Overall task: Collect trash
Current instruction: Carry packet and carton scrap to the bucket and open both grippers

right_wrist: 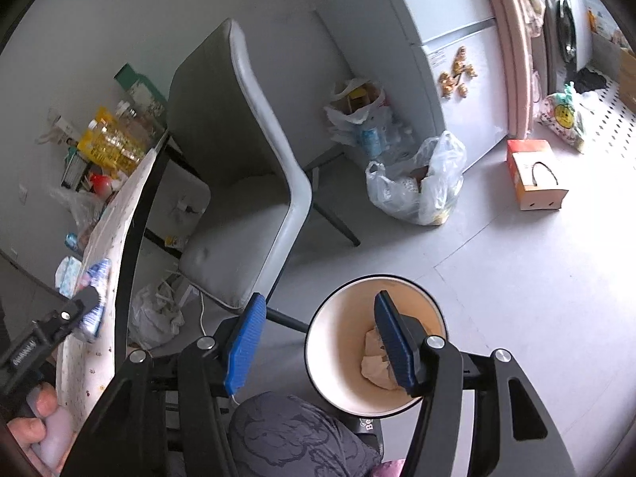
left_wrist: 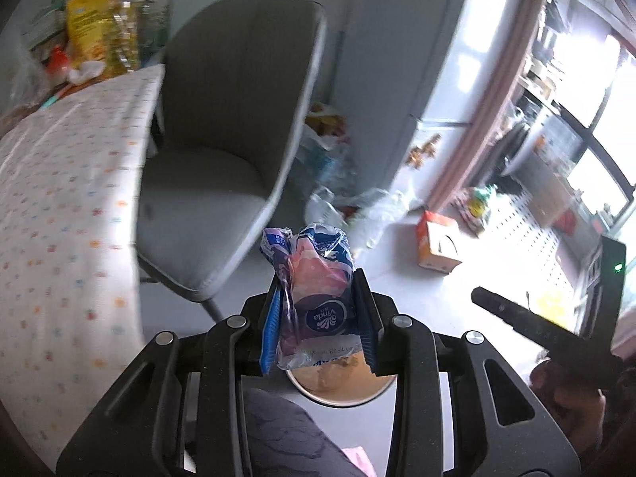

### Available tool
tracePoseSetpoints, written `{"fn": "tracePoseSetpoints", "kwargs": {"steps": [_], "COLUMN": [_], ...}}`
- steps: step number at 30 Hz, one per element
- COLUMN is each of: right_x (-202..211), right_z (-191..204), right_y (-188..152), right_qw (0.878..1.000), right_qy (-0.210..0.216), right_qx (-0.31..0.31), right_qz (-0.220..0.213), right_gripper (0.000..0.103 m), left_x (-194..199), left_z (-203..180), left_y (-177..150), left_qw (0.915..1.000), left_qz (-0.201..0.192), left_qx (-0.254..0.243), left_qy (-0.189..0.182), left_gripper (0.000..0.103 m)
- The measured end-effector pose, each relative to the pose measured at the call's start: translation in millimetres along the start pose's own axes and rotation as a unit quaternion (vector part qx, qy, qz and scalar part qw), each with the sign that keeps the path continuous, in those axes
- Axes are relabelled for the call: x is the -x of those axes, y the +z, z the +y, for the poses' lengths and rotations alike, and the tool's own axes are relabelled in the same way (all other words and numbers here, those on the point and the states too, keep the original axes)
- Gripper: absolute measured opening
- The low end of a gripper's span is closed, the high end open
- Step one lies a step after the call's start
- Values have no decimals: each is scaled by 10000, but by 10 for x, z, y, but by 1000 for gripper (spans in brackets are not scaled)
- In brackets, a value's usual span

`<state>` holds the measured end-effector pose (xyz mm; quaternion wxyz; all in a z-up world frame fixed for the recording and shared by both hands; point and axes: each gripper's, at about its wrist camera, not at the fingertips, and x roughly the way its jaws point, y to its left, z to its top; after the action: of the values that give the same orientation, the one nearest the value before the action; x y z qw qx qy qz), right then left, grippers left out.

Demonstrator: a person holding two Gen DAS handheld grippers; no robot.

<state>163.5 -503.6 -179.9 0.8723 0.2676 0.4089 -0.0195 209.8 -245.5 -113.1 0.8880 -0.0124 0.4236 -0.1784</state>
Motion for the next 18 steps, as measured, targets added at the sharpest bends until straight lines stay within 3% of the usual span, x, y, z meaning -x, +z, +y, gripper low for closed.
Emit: {"fn": "tracePoseSetpoints", "kwargs": {"steps": [5, 6, 9, 10, 18], "right_x": [284, 346, 507, 549, 734], "right_z": [-157, -184, -251, -266, -191], "right_y": [39, 40, 32, 22, -18], "right_qw": [9994, 9991, 9981, 9979, 9973], "right_qy": [-151, -175, -226, -241, -219], "right_qx": [-130, -166, -249, -256, -180], "right_qz": [-293, -355, -509, -538, -682], "right_gripper": [62, 62, 67, 69, 77], "left_x": [-146, -158, -119, -64, 138], "left_z": [-270, -305, -381, -397, -250], "left_y": [0, 6, 25, 25, 61], "left_qw": [9991, 9989, 9976, 9976, 9982], "left_qz": [180, 170, 1, -149, -312], "left_qx": [-237, -233, -166, -174, 18], "left_qy": [-300, -370, -673, -653, -509], "left_gripper": [38, 47, 89, 95, 97]}}
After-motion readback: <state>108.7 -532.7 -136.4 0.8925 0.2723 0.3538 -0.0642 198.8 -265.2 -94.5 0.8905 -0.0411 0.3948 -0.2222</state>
